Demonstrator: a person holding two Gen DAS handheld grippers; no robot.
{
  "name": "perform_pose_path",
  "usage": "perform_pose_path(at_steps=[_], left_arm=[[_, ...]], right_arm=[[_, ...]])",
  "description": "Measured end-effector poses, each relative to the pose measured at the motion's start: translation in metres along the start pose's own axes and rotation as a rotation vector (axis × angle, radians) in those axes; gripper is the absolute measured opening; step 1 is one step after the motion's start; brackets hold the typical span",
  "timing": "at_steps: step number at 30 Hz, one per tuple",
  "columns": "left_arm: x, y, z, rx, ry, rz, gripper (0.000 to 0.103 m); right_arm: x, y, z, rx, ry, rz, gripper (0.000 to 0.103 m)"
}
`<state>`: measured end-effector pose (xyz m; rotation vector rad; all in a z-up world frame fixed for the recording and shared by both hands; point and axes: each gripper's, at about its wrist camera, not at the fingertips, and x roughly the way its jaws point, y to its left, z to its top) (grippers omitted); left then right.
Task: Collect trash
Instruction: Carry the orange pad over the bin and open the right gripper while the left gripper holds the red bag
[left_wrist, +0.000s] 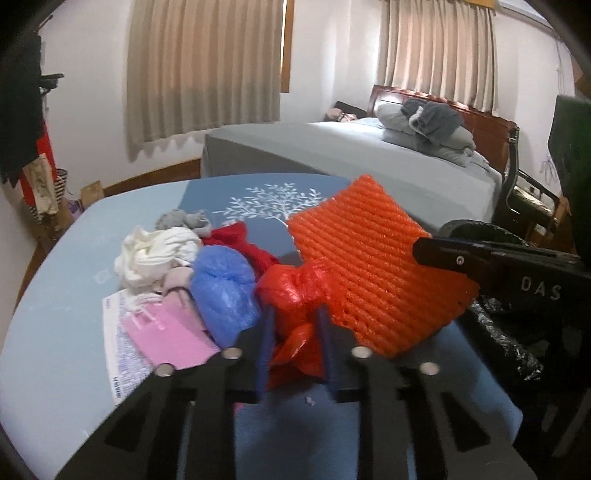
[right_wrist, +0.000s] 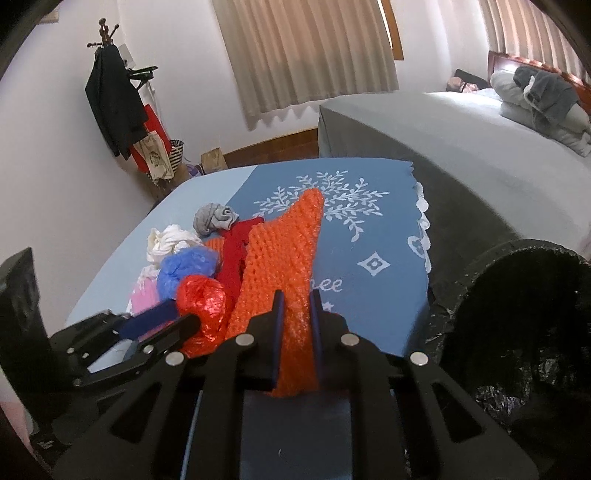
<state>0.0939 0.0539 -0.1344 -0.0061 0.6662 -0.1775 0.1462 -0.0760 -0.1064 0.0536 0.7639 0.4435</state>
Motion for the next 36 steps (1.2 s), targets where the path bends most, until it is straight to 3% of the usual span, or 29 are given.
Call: perform_pose_path(at_steps=[1, 4, 17, 25, 36], left_arm=[[0.0, 0.0, 0.0, 0.001, 0.001, -0.001, 0.013], [-0.003, 0.001, 0.001, -0.013, -0.005, -0.007, 0.012], [-0.034, -0.005, 0.03, -0.008, -0.097, 0.006, 0.011], [-0.037, -0.039, 0.052, 0.041, -0.131, -0.074, 0.011], [-0.017, -0.13, 0.07, 0.146, -0.128, -0.28, 0.011]], right_arm=[[-0.002, 0.0, 0.0, 0.0, -0.003, 0.0, 0.013], [-0.006, -0.001, 0.001, 0.003, -0.011, 0.004, 0.013], [-0.057, -0.004, 0.014, 0.006, -0.101, 0.018, 0.013], [-0.105, -0.035, 0.009, 0.042, -0.164, -0.083, 0.013], [-0.157, -0.114, -0.033, 0.175, -0.178, -0.309, 0.013]])
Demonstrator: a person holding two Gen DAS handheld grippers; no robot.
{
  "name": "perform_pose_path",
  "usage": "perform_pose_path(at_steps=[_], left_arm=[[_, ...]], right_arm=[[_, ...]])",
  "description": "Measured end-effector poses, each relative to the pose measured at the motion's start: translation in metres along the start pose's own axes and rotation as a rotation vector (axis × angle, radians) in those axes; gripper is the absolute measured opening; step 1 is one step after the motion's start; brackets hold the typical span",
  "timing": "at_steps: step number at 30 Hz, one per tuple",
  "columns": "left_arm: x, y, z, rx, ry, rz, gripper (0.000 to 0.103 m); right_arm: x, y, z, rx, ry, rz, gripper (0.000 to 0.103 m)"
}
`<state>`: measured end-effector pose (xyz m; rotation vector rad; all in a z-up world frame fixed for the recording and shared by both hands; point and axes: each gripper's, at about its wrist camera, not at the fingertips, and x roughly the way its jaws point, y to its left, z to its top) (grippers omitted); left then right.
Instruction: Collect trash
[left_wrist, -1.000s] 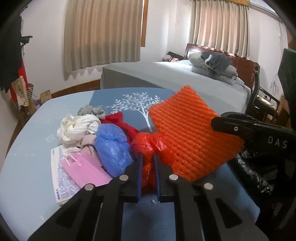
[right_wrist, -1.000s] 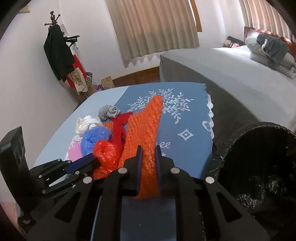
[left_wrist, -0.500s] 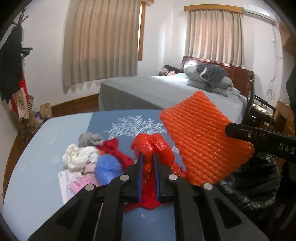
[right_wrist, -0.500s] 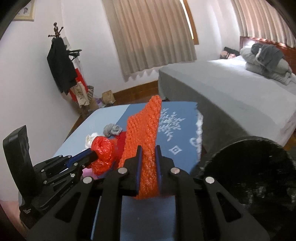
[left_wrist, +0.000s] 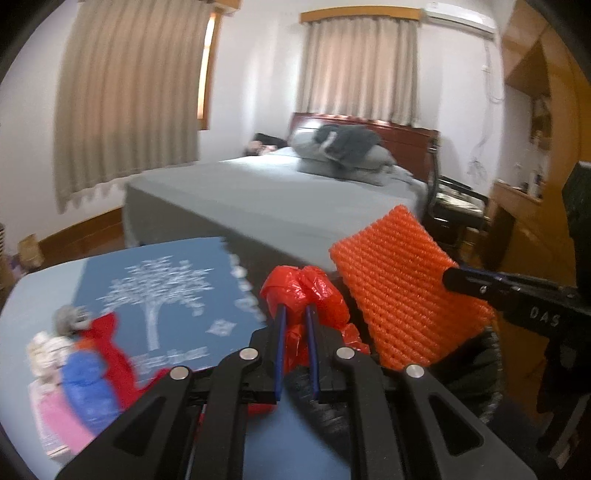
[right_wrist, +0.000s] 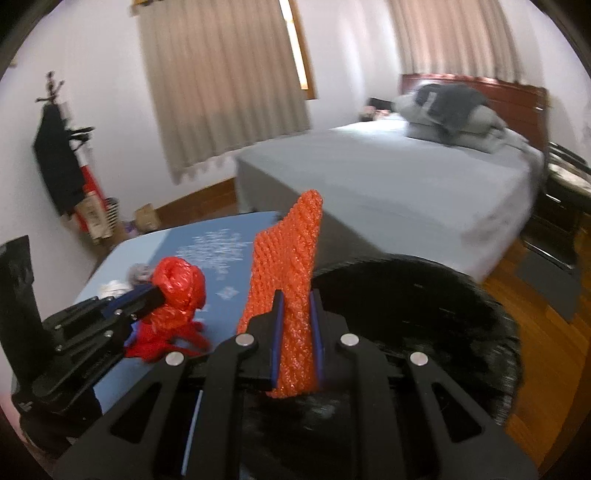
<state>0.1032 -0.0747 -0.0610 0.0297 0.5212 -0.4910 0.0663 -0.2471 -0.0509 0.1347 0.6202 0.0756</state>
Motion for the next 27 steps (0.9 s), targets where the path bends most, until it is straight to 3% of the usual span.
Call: perform_pose_path(at_steps=[9, 10, 11, 12, 13, 18, 21, 27], left_arm=[[0.036, -0.061, 0.001, 0.051, 0.039, -0.151, 0.014], [0.037, -0.065, 0.0, 0.051, 0.038, -0.154, 0.02], [0.036, -0.066, 0.0, 0.05, 0.041, -0.154, 0.036], [0.036, -0.063, -0.003, 0.046, 0.041, -0.149, 0.045], [0.033, -0.059, -0.003, 0.038, 0.033, -0.135, 0.054], [0.019, -0.033, -0.005, 0.013, 0.022, -0.061, 0.061], [0.007, -0.011, -0.008, 0.009, 0.016, 0.02, 0.067], [-0.025, 0.042, -0.02, -0.036, 0.0, 0.19, 0.072]], right_arm=[[-0.016, -0.053, -0.025, 0.07, 0.01, -0.142, 0.016], [-0.016, -0.056, -0.027, 0.076, 0.014, -0.153, 0.017], [-0.016, -0.058, -0.028, 0.081, 0.015, -0.16, 0.023], [-0.014, -0.059, -0.028, 0.085, 0.017, -0.167, 0.035], [-0.015, -0.06, -0.031, 0.088, 0.015, -0.179, 0.041], [-0.01, -0.051, -0.024, 0.084, -0.011, -0.194, 0.085], [-0.007, -0.036, -0.021, 0.066, -0.039, -0.17, 0.092], [0.016, 0.01, -0.009, 0.023, -0.047, -0.062, 0.094]])
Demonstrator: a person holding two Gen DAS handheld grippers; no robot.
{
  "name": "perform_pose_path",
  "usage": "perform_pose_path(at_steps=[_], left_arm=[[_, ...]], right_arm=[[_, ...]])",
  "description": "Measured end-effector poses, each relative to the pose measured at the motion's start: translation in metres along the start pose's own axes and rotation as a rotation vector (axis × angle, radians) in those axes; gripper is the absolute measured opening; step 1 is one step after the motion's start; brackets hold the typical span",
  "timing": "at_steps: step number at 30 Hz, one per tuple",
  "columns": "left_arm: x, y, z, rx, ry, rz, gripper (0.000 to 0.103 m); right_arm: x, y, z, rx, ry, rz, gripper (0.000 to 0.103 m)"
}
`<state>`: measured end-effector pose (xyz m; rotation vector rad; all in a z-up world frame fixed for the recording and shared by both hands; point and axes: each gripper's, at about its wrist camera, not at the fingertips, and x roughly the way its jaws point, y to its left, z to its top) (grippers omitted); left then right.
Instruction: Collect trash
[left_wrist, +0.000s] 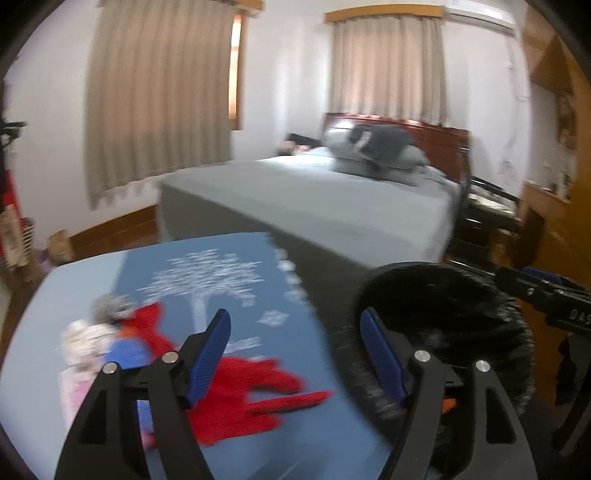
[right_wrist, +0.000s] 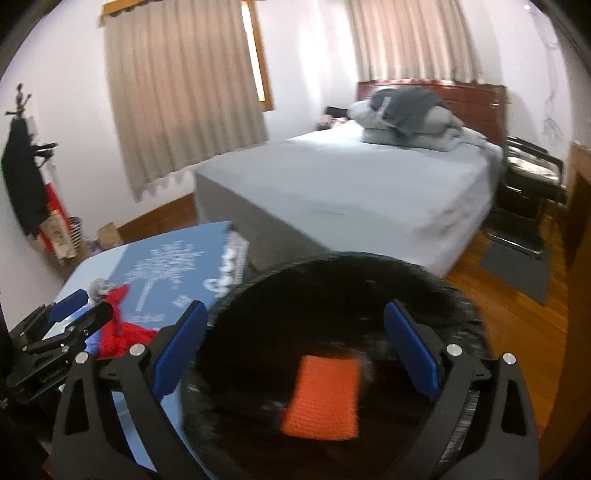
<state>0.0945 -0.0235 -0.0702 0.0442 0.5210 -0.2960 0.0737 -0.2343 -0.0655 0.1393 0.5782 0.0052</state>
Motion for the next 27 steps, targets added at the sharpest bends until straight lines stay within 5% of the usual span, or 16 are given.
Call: perform_pose_path(at_steps=[8, 13, 23, 27], left_arm=[[-0.019, 0.087, -0.023, -0.079, 0.025, 0.246, 0.072], [-0.019, 0.12, -0.046, -0.115, 0.071, 0.318, 0.072], [0.004, 0.145, -0.074, -0.177, 0.153, 0.317, 0.071], [0.01, 0.147, -0.077, -0.183, 0.173, 0.272, 0.056]], right_arm=[[0.03, 0.083, 0.002, -0.092, 0.017, 0.156, 0.094], [0.045, 0.122, -0.006, -0.136, 0.037, 0.215, 0.094], [0.062, 0.151, -0.023, -0.184, 0.091, 0.242, 0.094], [0.065, 0.151, -0.024, -0.179, 0.101, 0.236, 0.094]])
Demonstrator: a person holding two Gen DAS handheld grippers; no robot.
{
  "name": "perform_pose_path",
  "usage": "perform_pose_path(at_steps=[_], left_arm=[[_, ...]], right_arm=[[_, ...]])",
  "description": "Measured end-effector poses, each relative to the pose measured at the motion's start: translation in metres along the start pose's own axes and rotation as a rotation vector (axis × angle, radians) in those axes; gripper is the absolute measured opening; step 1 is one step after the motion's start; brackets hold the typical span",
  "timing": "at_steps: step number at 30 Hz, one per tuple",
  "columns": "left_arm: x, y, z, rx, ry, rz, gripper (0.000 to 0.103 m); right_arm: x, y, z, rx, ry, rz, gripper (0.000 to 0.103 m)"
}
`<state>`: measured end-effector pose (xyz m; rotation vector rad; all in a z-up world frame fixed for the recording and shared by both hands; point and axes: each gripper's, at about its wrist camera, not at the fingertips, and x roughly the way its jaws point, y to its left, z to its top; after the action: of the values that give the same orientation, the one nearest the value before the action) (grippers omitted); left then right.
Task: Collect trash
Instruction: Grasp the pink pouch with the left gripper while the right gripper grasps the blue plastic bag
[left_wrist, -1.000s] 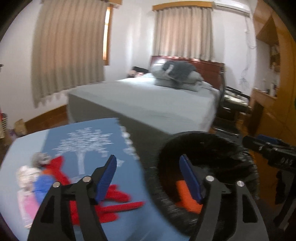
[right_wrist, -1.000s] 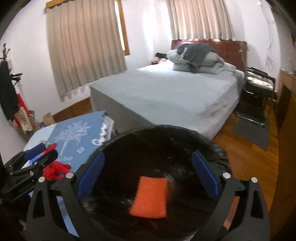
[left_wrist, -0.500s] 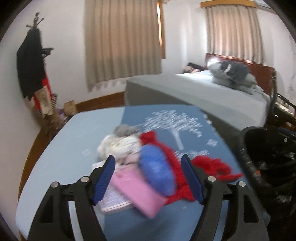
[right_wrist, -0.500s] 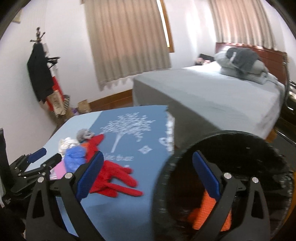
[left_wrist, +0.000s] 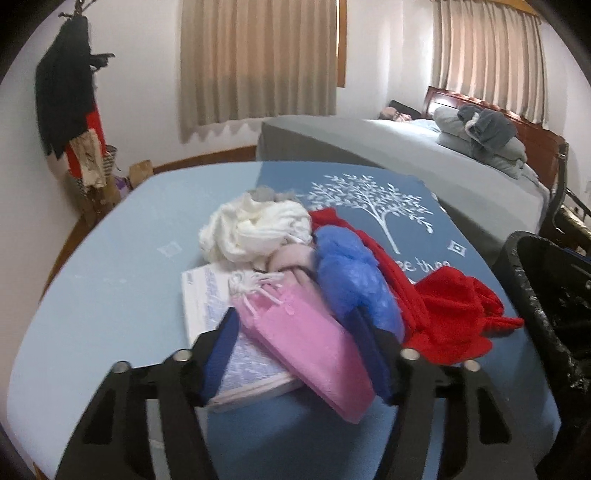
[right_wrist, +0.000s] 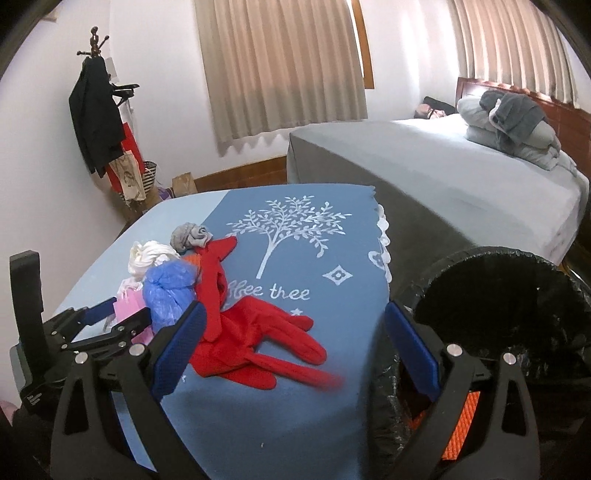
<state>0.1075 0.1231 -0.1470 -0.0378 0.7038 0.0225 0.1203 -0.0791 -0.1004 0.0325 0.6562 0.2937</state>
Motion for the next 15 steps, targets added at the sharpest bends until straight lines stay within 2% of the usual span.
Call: perform_pose_path(at_steps=[5, 7, 11, 15], left_arm=[[-0.003, -0.005, -0.002, 0.015, -0.004, -0.036, 0.027], [-0.003, -0.004, -0.001, 0.008, 0.001, -0.044, 0.02], [-0.009, -0.002, 0.002, -0.006, -0.016, -0.048, 0.013], [-0.023, -0.001, 0.007, -0.019, -0.051, -0.054, 0.012]], right_arm=[[0.003, 0.002, -0.001, -0.007, 0.007, 0.003, 0.094], [0.004, 0.005, 0.0, -0.012, 0.007, 0.007, 0.094], [0.005, 0.008, 0.001, -0.022, 0.001, 0.014, 0.094], [0.008, 0.014, 0.005, -0.024, -0.006, 0.027, 0.094]])
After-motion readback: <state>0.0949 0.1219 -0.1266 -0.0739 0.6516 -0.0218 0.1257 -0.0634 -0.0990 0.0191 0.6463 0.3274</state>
